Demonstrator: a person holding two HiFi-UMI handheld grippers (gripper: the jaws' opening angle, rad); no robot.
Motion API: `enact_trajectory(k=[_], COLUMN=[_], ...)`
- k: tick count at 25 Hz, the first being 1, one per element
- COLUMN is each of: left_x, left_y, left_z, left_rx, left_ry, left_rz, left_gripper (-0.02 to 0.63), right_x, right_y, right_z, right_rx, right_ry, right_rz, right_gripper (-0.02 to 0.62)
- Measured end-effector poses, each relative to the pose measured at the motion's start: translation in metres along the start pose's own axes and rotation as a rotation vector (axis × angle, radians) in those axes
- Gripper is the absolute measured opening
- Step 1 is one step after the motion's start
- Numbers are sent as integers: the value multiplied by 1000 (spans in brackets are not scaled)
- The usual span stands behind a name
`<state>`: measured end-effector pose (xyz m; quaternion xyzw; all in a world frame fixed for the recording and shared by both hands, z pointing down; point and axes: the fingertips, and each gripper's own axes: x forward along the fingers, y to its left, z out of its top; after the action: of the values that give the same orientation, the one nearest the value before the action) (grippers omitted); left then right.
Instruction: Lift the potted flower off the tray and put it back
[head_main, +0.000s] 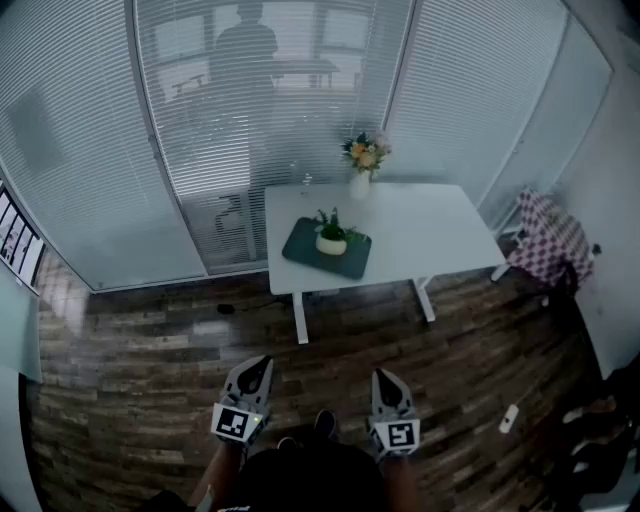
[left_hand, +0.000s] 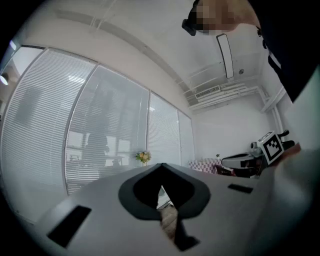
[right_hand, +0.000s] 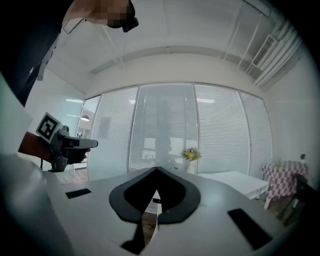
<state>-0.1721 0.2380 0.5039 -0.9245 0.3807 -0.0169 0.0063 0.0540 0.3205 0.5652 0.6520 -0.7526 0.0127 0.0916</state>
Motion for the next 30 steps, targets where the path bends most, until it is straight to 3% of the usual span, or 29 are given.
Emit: enact_trajectory(k=[6, 17, 23, 27, 30], left_x=[0, -8, -17, -24, -31], left_y=[7, 6, 5, 3, 4], left_z=[-4, -11, -11, -14, -18], left_rx=[-36, -27, -44, -40, -42], left_ry=[-21, 9, -15, -14, -7], left_rz=[14, 13, 6, -10, -16], left_gripper=[6, 6, 6, 6, 6], right_x=[5, 5, 0, -2, -3], right_y=[2, 7, 19, 28, 31], right_z=[20, 3, -6, 5, -5], right_rx=[15, 14, 22, 84, 52], right_ry=[-65, -4, 31, -16, -17], right_rz=[-1, 32, 23, 7, -3], right_gripper=[2, 2, 3, 3, 3])
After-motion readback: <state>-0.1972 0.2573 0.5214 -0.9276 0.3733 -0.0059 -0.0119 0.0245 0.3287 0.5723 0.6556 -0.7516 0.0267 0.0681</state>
